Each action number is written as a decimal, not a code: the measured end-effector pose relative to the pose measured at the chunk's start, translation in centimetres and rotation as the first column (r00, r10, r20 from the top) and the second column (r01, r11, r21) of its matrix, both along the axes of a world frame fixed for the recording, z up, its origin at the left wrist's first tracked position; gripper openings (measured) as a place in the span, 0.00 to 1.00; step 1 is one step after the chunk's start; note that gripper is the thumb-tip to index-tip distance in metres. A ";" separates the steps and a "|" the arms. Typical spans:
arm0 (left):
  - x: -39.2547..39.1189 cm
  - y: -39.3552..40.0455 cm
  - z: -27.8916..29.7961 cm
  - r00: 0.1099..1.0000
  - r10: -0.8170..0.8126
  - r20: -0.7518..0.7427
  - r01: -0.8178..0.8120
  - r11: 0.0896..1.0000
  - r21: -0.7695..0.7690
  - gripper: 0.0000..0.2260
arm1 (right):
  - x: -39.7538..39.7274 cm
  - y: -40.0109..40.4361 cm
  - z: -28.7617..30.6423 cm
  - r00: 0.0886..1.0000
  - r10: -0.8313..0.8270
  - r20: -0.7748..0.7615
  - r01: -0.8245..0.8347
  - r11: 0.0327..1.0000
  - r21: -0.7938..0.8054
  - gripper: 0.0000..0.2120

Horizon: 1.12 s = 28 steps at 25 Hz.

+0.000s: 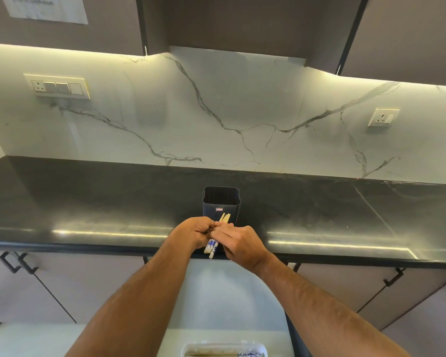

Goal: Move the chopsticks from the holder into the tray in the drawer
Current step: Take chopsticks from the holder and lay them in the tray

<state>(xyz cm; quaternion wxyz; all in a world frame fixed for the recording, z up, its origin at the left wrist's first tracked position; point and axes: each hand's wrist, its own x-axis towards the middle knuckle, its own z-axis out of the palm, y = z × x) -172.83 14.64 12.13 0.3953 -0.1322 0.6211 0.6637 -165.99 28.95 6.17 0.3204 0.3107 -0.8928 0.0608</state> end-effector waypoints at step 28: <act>0.3 0.9 -2.5 0.750 -0.450 -0.484 0.476 0.876 -0.077 0.10 | -2.7 3.2 5.6 0.839 -0.016 0.544 0.498 0.421 -0.758 0.34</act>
